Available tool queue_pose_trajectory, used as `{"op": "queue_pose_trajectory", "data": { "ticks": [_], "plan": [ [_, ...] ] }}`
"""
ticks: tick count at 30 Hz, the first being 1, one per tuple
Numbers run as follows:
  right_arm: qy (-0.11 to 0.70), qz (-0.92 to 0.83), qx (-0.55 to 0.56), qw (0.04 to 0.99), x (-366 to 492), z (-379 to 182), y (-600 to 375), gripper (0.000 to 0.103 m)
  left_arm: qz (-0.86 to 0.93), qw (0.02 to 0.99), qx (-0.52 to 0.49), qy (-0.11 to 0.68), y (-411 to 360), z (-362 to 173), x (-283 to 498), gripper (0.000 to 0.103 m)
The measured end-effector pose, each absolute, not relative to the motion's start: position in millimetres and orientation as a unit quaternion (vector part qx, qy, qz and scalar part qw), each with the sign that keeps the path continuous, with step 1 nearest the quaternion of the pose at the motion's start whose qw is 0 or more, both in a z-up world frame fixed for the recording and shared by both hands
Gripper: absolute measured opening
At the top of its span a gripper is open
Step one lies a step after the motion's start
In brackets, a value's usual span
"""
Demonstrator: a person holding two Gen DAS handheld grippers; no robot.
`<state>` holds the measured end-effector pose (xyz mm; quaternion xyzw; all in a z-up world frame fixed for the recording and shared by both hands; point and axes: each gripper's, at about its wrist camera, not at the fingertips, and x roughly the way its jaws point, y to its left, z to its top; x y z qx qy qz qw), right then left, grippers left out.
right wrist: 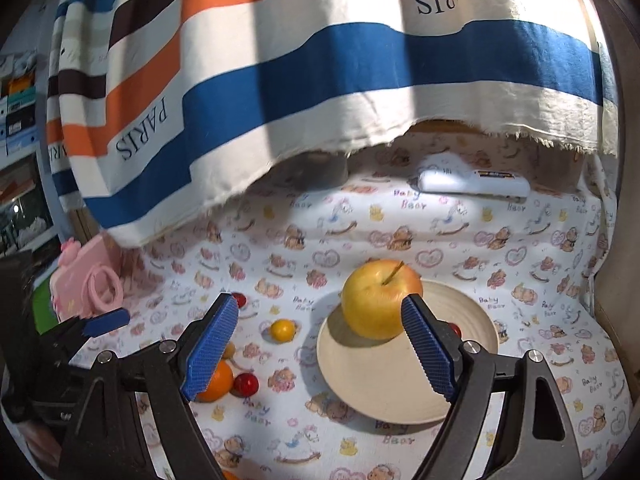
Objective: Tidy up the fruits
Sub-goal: 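Open both tools to release the apple and tomato onto the plate, then grasp the orange with the left tool while the right tool approaches a red tomato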
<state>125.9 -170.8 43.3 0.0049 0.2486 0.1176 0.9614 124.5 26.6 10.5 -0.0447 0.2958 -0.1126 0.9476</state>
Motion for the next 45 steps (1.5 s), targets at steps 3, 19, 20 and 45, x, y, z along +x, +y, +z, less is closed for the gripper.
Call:
{"op": "queue_pose_trajectory", "data": {
  "ticks": [3, 19, 20, 45],
  "plan": [
    [0.254, 0.122, -0.011, 0.959, 128, 35, -164, 0.085, -0.133, 0.936, -0.048, 0.321, 22, 1, 131, 0.087],
    [0.307, 0.112, -0.009, 0.945, 146, 7, -164, 0.085, -0.188, 0.876, -0.133, 0.424, 28, -40, 160, 0.058],
    [0.310, 0.113, -0.010, 0.944, 146, 5, -163, 0.085, -0.183, 0.879, -0.120, 0.423, 25, -40, 159, 0.057],
    [0.332, 0.104, -0.020, 0.937, 152, -4, -162, 0.085, -0.064, 0.913, 0.004, 0.402, 16, -38, 155, 0.060]
  ]
}}
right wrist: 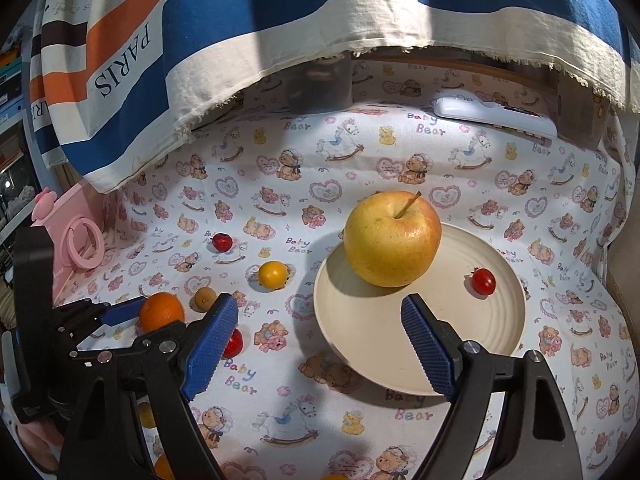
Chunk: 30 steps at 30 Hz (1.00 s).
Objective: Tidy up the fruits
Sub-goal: 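Grasp the orange with the left tool while the right tool approaches a red tomato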
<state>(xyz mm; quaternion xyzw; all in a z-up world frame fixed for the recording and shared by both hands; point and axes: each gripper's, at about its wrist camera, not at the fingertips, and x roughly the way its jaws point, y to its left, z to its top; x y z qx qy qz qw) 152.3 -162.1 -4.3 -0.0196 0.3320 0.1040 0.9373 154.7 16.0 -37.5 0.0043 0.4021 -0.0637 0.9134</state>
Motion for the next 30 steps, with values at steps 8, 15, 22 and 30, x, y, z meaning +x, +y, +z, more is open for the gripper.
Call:
{"op": "queue_pose_trajectory", "data": {
  "ticks": [8, 15, 22, 30],
  "plan": [
    [0.335, 0.095, -0.015, 0.937, 155, -4, -165, 0.085, -0.113, 0.896, -0.082, 0.422, 32, -39, 162, 0.060],
    [0.339, 0.095, -0.012, 0.936, 157, -5, -167, 0.085, -0.110, 0.899, -0.053, 0.421, 22, -39, 161, 0.048],
    [0.341, 0.093, -0.013, 0.935, 158, -6, -167, 0.085, -0.080, 0.906, 0.023, 0.414, 6, -40, 159, 0.052],
    [0.345, 0.097, -0.017, 0.934, 158, -7, -164, 0.085, -0.076, 0.909, 0.009, 0.409, 14, -39, 156, 0.047]
  ]
}}
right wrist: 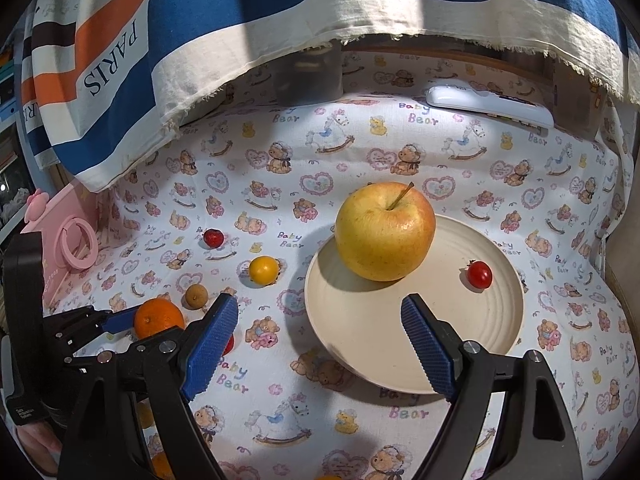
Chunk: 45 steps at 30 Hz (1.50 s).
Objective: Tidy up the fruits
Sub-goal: 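Grasp the orange with the left tool while the right tool approaches a red tomato, then lift the orange with the left tool while the right tool grasps the red tomato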
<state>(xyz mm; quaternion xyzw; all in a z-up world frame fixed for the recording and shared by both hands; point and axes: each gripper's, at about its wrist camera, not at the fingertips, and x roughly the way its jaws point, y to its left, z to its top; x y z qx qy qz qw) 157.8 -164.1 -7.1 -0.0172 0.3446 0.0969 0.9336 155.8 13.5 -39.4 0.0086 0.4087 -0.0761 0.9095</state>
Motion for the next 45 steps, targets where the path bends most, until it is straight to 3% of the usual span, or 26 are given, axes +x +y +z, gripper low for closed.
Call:
{"op": "queue_pose_trajectory", "data": {
  "ticks": [9, 17, 20, 28, 35, 42, 45],
  "plan": [
    [0.351, 0.124, -0.021, 0.928, 155, -5, -156, 0.085, -0.050, 0.945, -0.024, 0.322, 34, -10, 137, 0.047],
    [0.421, 0.196, 0.009, 0.886, 171, -5, -142, 0.085, -0.033, 0.947, -0.030, 0.319, 40, -13, 139, 0.047],
    [0.451, 0.185, -0.046, 0.872, 179, -12, -118, 0.084, -0.030, 0.948, -0.038, 0.315, 43, -12, 137, 0.047],
    [0.492, 0.200, -0.108, 0.840, 197, -36, -78, 0.052, 0.002, 0.938, -0.062, 0.342, 58, -22, 145, 0.047],
    [0.505, 0.195, -0.131, 0.830, 204, -50, -65, 0.046, 0.004, 0.940, -0.058, 0.336, 58, -20, 142, 0.047],
    [0.510, 0.190, -0.137, 0.828, 205, -61, -63, 0.028, 0.001, 0.942, -0.051, 0.333, 55, -19, 140, 0.047],
    [0.506, 0.193, -0.127, 0.831, 203, -57, -66, 0.028, 0.001, 0.942, -0.047, 0.332, 54, -18, 139, 0.047]
  ]
}}
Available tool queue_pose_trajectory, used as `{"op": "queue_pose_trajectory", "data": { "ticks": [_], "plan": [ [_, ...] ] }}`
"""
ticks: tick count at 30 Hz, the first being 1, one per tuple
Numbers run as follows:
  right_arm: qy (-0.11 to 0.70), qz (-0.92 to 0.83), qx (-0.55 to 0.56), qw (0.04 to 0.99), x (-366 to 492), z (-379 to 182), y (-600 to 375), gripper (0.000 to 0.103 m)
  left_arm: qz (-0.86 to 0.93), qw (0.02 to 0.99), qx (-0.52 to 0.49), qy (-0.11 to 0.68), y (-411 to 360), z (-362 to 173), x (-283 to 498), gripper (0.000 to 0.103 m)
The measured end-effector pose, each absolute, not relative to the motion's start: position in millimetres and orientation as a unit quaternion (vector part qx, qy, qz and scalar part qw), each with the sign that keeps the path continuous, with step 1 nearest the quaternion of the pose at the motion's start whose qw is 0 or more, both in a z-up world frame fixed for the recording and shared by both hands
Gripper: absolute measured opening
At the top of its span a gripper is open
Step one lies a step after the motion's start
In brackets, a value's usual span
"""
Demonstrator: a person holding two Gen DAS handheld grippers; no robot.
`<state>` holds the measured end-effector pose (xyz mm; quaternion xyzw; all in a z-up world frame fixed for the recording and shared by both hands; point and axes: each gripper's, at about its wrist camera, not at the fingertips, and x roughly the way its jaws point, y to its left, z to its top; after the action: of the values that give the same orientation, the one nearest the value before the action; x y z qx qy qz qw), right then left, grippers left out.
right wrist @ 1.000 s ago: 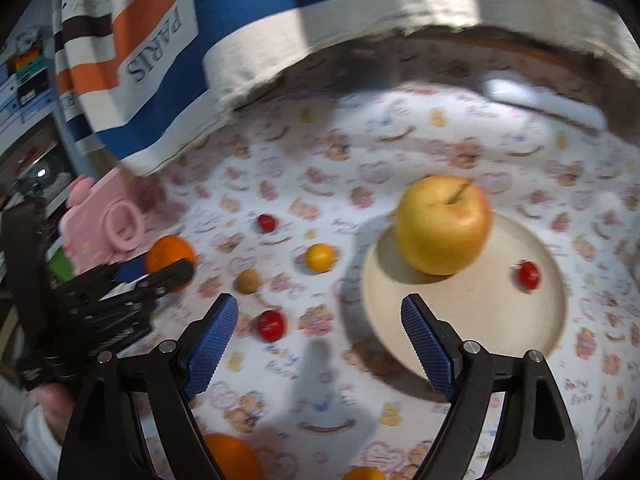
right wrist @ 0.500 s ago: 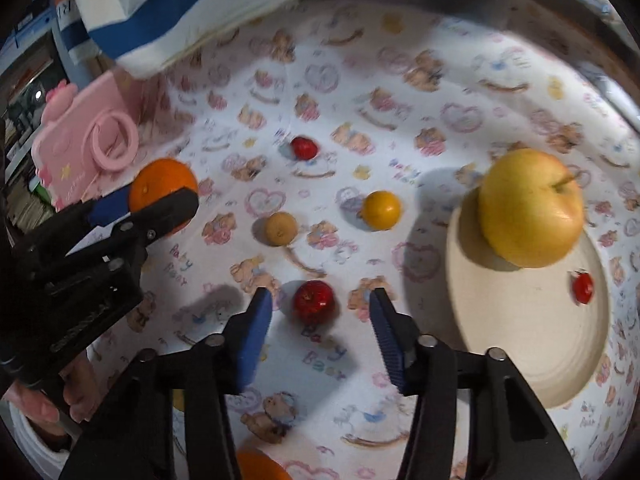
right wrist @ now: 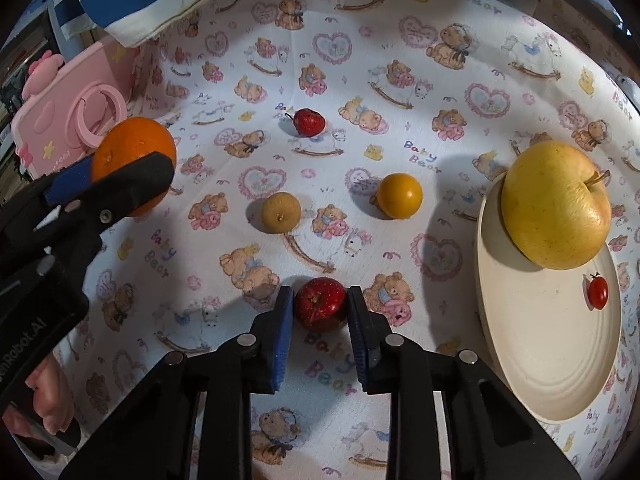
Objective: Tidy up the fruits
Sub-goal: 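Lift the orange with the left tool while the right tool grasps the red tomato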
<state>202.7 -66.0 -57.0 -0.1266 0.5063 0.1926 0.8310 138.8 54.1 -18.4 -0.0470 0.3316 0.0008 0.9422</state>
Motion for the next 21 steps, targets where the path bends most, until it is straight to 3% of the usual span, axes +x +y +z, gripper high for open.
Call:
{"op": "queue_pose_trajectory", "data": {
  "ticks": [21],
  "plan": [
    [0.351, 0.155, -0.056, 0.922, 150, 37, -172, 0.028, -0.055, 0.968, -0.002, 0.243, 28, 12, 109, 0.047]
  ]
}}
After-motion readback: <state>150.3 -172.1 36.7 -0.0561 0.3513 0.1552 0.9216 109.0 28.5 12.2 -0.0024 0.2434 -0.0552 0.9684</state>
